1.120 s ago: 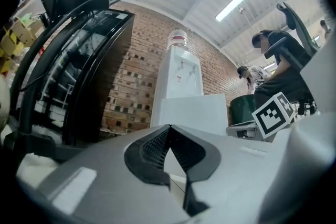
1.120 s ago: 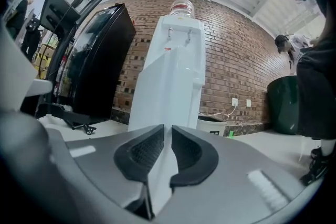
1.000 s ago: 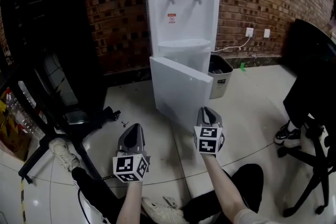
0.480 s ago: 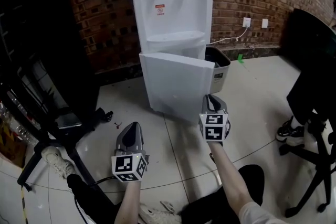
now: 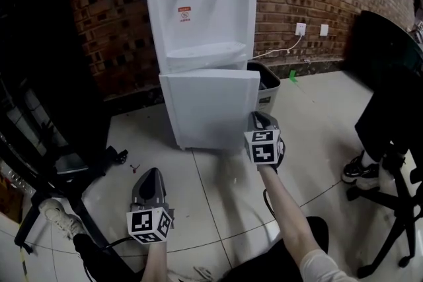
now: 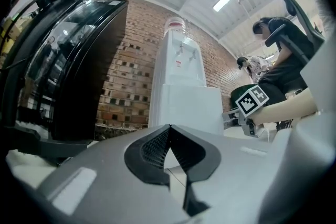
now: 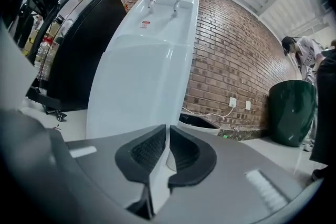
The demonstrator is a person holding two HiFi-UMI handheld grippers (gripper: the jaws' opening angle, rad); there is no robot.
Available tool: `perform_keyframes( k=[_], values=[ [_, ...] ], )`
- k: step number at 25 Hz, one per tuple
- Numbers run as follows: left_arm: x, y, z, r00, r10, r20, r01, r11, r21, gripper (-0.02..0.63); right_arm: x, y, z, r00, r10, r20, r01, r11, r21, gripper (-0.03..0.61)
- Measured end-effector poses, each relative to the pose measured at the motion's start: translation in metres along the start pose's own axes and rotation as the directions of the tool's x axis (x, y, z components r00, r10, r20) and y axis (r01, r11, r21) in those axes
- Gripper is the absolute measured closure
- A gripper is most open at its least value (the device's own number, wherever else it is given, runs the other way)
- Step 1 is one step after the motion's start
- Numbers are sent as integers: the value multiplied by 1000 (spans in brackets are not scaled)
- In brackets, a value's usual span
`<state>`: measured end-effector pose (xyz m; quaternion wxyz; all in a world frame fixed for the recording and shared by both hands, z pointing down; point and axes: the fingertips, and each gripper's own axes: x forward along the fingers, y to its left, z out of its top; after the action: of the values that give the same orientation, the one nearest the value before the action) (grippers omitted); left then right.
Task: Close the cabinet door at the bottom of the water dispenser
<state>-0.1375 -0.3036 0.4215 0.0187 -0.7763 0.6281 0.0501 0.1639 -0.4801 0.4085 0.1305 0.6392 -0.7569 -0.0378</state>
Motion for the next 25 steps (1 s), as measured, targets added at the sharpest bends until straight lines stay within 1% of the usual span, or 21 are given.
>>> perform_keyframes(
  k=[3,6,10,15,19,25],
  values=[
    [0,3,-3,1000,11,-7,-11,1000,4,600,11,-5,1,1000,-3,-3,2,1000,-19,560],
    [-2,5,-8,1000,23,-13,-23,1000,-3,600,20,-6,-1,1000,-1,-1,1,1000,0,577],
    [-3,6,-16,999,34,-34,-34,999,0,598,35,-11,0,1000,-6,-8,6,1000,-5,577],
    [-5,11,-21,997,55,-46,-55,998,13,598,54,-16,2,999,-3,-36,1,999,-36,577],
    [-4,13,-29,996,59,-61,-58,998,11,598,67,-16,4,999,4,-42,-4,1000,-15,577],
    [-2,12,-36,995,54,-78,-53,998,14,598,79,-18,2,999,-8,-36,8,1000,12,577]
  ],
)
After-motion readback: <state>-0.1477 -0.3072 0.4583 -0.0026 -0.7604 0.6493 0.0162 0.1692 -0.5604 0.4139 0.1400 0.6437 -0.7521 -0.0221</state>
